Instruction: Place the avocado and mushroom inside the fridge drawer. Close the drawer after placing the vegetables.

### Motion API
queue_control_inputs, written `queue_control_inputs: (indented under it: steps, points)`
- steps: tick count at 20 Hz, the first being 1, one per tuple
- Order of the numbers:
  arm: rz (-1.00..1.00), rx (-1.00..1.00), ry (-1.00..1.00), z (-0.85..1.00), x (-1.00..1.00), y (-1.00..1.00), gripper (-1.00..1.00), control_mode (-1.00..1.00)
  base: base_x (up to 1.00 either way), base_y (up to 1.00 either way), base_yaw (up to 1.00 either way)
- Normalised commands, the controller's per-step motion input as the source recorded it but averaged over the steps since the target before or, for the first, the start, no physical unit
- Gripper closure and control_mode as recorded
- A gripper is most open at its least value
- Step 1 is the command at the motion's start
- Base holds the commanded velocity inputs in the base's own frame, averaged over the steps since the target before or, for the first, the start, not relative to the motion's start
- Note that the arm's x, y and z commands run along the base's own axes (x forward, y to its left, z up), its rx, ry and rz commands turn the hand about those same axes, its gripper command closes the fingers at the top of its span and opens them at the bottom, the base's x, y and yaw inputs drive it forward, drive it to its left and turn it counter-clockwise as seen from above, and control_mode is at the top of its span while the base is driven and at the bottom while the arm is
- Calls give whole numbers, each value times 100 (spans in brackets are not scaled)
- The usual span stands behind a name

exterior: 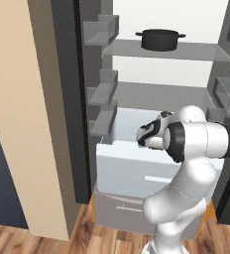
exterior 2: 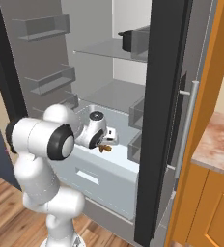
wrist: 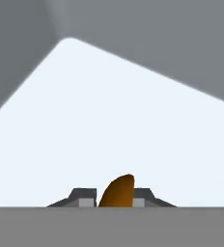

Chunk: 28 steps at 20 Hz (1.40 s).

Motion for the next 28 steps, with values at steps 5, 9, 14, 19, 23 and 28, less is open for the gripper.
queue_control_inputs:
  steps: [5,9,14,19,23,28]
  points:
    - [0,-1,15,-50,12,0,100,-100,0,0,0]
    - [0,0,14,-36,1,0,100,-100,0,0,0]
    - [-2,1,0,14,0,0,-100,-100,0,0,0]
    - [-1,0,0,56,7,0,-100,-100,0,0,0]
    - [-9,0,-6,80,0,16,-100,-100,0,0,0]
    - [-5,0,-13,96,-33,17,-100,-100,0,0,0]
